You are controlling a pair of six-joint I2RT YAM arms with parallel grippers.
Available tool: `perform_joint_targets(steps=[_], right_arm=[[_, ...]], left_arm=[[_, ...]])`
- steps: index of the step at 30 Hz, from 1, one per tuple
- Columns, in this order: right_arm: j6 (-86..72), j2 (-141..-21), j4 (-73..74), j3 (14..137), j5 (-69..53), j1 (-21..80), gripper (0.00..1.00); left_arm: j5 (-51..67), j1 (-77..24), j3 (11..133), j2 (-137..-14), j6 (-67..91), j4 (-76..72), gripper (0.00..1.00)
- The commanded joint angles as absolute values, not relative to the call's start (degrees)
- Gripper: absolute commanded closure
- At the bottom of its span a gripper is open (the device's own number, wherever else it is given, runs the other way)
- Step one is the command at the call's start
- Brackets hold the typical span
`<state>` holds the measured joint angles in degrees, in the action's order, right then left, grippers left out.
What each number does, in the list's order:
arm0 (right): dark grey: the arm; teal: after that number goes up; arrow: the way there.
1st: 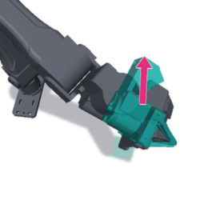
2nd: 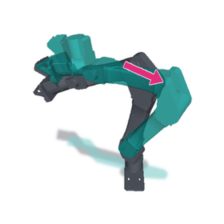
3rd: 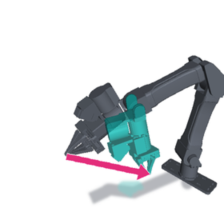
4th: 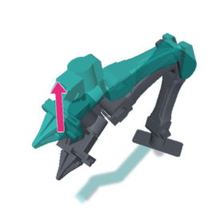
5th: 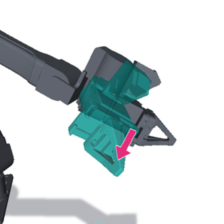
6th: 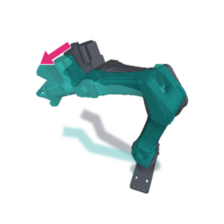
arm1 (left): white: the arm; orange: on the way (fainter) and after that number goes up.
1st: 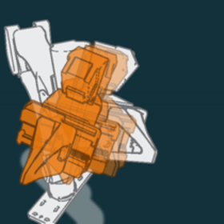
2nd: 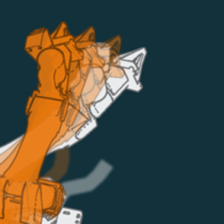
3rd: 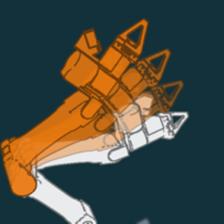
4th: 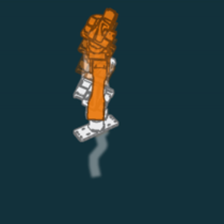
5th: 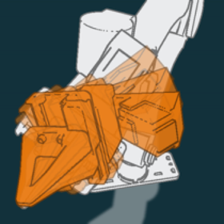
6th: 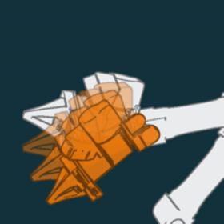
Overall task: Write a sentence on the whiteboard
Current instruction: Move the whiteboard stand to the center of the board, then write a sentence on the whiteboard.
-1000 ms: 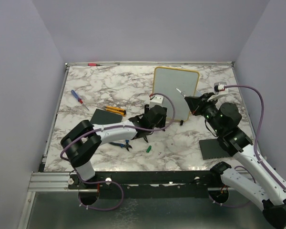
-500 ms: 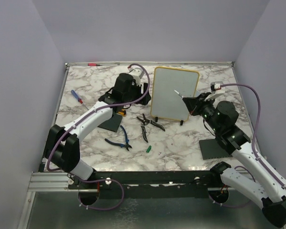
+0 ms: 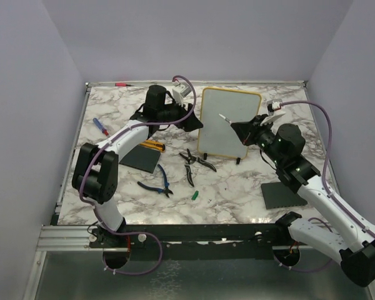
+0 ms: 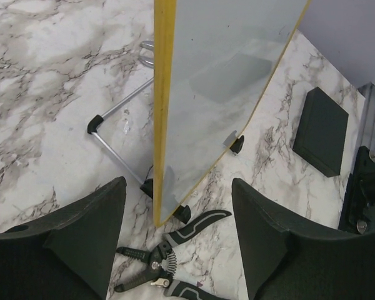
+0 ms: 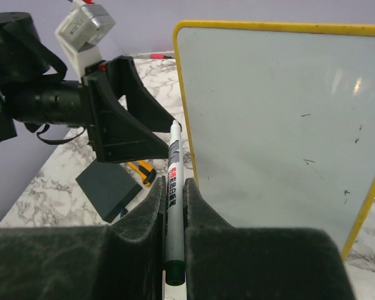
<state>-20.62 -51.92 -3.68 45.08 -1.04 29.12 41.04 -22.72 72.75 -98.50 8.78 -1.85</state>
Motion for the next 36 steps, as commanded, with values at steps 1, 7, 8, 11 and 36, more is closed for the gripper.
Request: perform_joint_targets(steps=[1, 7, 8, 11, 36], right_arm=[[-19.5, -55.2, -6.76, 48.12, -5.71, 29.22, 1.0], [-18.39, -58.17, -7.9, 49.41, -5.67, 29.24, 0.99], [-18.19, -58.58, -8.05, 49.58, -5.41, 29.25, 0.99], [-17.64, -59.84, -8.79, 50.13, -5.37, 29.23, 0.99], [-13.28, -66.5, -14.83, 53.44, -2.54, 29.24, 0.99]], left_arm=[[49.48, -22.85, 77.22, -102.75, 6.67, -5.97, 0.33], [51.82, -22.9, 79.04, -106.08, 7.88, -8.13, 0.53], [51.73, -22.88, 78.79, -106.08, 7.81, -8.33, 0.55], [51.66, -22.86, 78.58, -106.82, 7.57, -8.84, 0.64], [51.97, -22.5, 76.14, -107.37, 2.3, -7.64, 1.0]])
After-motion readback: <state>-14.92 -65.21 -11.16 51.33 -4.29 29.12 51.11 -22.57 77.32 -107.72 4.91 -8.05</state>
